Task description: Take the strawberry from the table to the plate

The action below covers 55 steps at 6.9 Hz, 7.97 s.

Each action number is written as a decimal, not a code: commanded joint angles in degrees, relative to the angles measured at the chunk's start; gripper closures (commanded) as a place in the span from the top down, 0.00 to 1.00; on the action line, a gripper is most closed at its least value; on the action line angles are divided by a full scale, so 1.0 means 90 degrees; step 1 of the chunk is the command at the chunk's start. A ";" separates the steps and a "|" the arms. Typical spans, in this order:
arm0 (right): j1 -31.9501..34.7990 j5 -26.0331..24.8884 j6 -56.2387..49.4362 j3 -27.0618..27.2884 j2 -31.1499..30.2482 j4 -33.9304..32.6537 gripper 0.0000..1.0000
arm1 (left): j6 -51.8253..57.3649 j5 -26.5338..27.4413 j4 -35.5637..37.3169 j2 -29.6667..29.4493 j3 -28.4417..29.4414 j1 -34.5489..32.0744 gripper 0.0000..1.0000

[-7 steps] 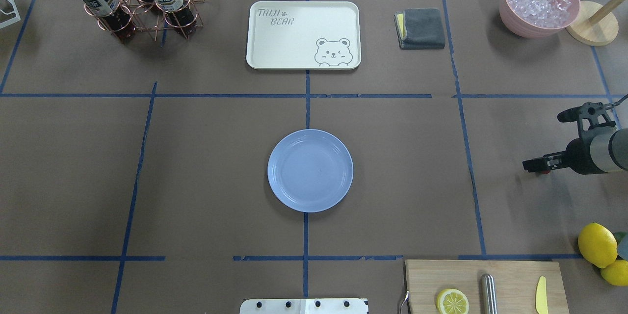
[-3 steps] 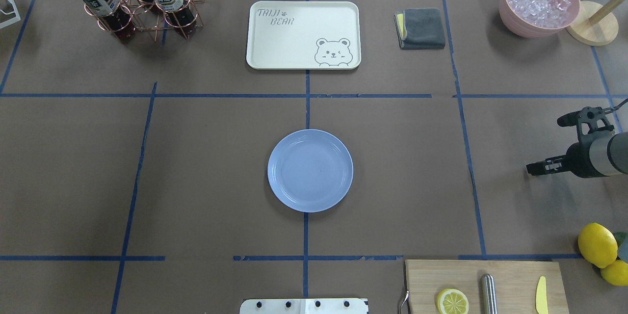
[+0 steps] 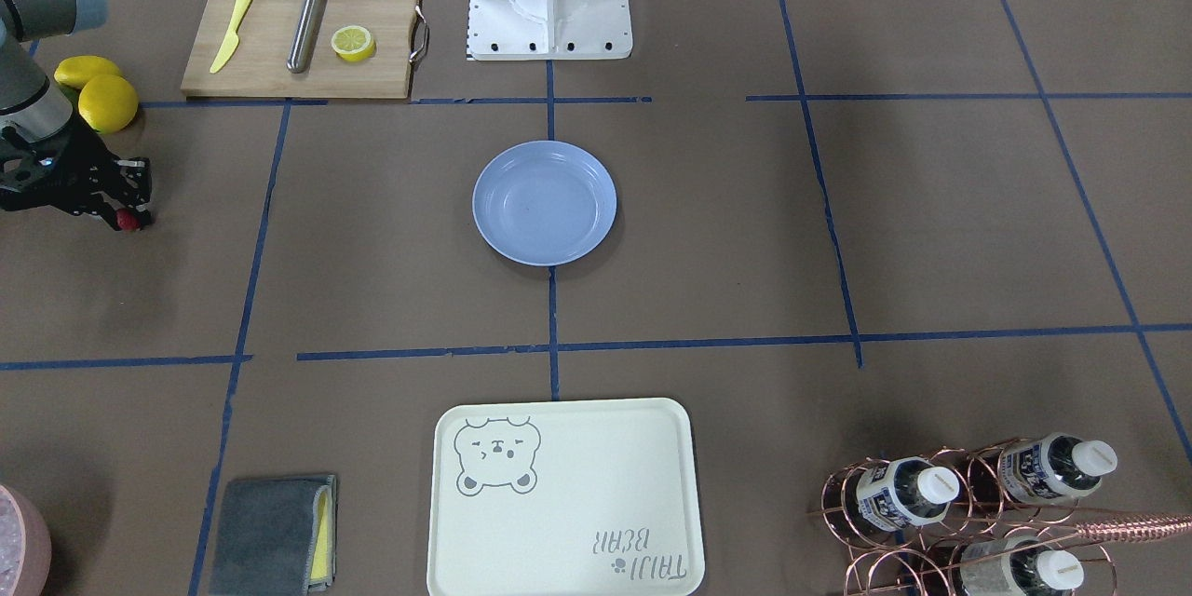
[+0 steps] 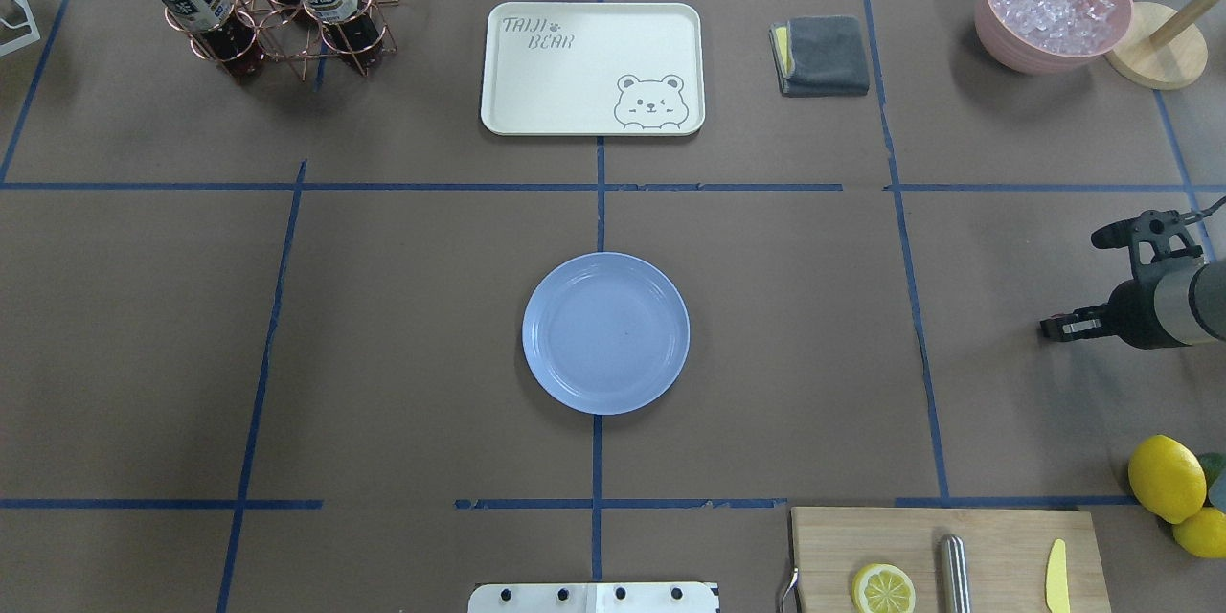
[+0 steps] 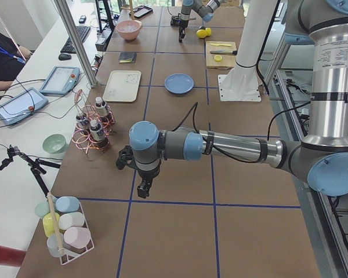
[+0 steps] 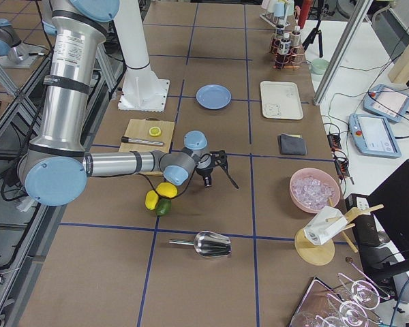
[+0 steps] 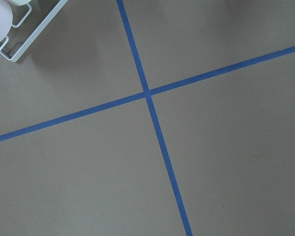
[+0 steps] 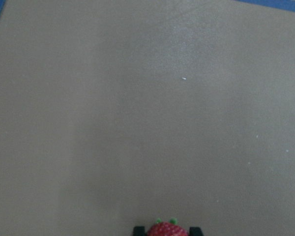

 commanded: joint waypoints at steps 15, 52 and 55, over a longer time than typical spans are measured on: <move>-0.2731 -0.2289 0.3679 -0.1225 0.6413 -0.5184 0.00 | 0.0000 0.0000 0.0000 -0.0019 -0.0009 0.0007 1.00; 0.4867 0.2642 -0.5159 0.0454 0.0124 -0.5126 1.00 | -0.0137 -0.0459 0.0000 0.0430 -0.0106 -0.0198 1.00; 0.4867 0.2642 -0.5168 0.0454 0.0066 -0.5126 1.00 | -0.0137 -0.0459 0.0000 0.0439 -0.0106 -0.0198 1.00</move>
